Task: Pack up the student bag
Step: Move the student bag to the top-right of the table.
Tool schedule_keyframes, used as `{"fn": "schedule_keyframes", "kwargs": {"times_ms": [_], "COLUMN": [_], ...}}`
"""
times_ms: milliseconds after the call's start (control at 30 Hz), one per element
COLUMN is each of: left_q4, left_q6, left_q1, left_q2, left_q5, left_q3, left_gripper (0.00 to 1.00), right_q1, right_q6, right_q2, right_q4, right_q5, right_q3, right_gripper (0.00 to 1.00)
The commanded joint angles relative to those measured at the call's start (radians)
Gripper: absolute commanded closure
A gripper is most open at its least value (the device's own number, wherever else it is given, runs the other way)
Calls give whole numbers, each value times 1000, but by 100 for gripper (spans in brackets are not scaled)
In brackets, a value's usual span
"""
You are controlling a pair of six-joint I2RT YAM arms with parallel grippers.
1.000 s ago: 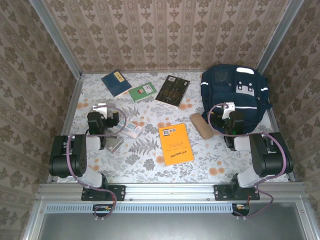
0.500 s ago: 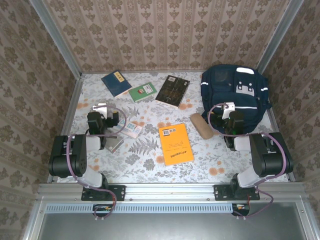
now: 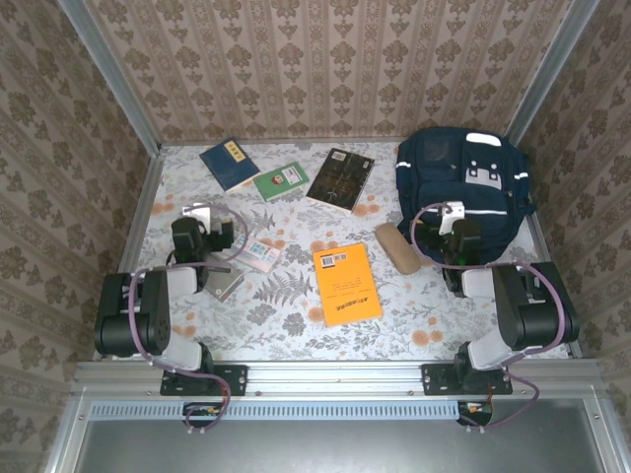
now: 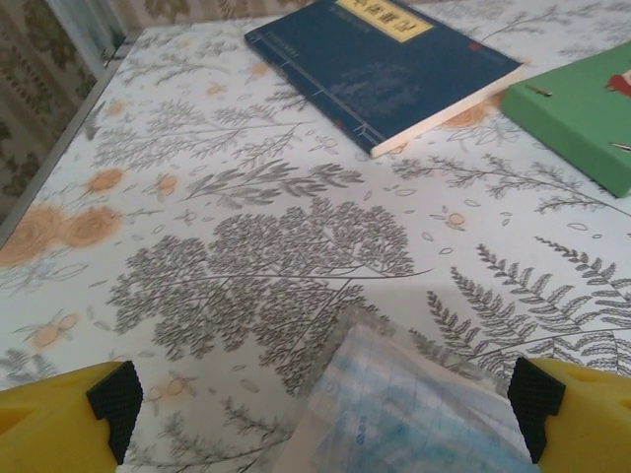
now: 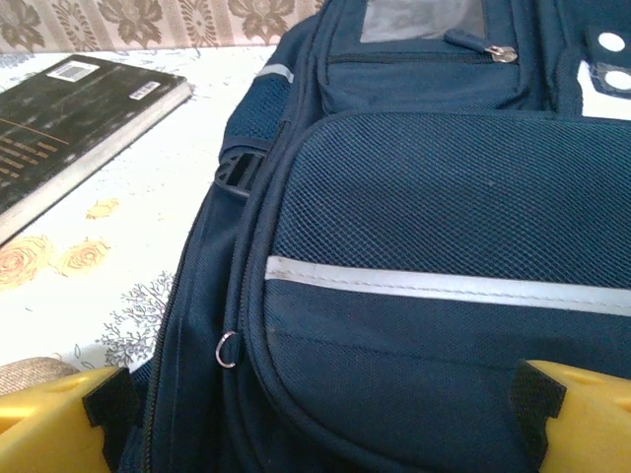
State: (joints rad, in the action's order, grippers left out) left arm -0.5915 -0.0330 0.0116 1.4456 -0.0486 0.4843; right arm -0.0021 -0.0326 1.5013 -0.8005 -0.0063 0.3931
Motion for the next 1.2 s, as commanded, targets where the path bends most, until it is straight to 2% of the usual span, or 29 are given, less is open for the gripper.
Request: {"fn": "schedule_keyframes", "kwargs": {"times_ms": [0, 67, 133, 167, 233, 333, 467, 567, 667, 767, 900, 1167], "left_q4": [275, 422, 615, 698, 827, 943, 995, 1024, 1037, 1039, 1035, 1025], "left_q6": [62, 152, 325, 377, 448, 463, 461, 462, 467, 472, 449, 423], "left_q1": [-10, -22, -47, -57, -83, -88, -82, -68, -53, -22, 16, 55], "left_q2": [-145, -209, -255, -268, -276, -297, -372, -412, -427, -426, -403, -390], "left_q5": [-84, -94, -109, -111, -67, -15, 59, 66, 93, 90, 62, 59], "left_q3": [142, 226, 327, 368, 440, 487, 472, 459, 447, 445, 457, 459], "left_gripper": [0, 0, 0, 0, 0, 0, 0, 0, 0, 0, 0, 0], "right_q1": [-4, -7, -12, -20, -43, -90, -127, -124, -100, -44, 93, 396], "right_q6": [-53, -123, -292, -353, -401, -462, -519, -552, -586, -613, -659, -746], "right_q2": [-143, -212, -261, -268, -257, -224, -179, -119, -62, -37, 25, 231], "right_q4": [191, 369, 561, 655, 766, 827, 840, 860, 859, 841, 830, 834], "right_q5": [102, 181, 300, 320, 287, 199, 89, -29, -72, -94, -98, -98], "right_q3": [74, 143, 230, 278, 351, 391, 379, 374, 357, 340, 364, 558], "right_gripper": [0, 0, 0, 0, 0, 0, 0, 0, 0, 0, 0, 0]}}
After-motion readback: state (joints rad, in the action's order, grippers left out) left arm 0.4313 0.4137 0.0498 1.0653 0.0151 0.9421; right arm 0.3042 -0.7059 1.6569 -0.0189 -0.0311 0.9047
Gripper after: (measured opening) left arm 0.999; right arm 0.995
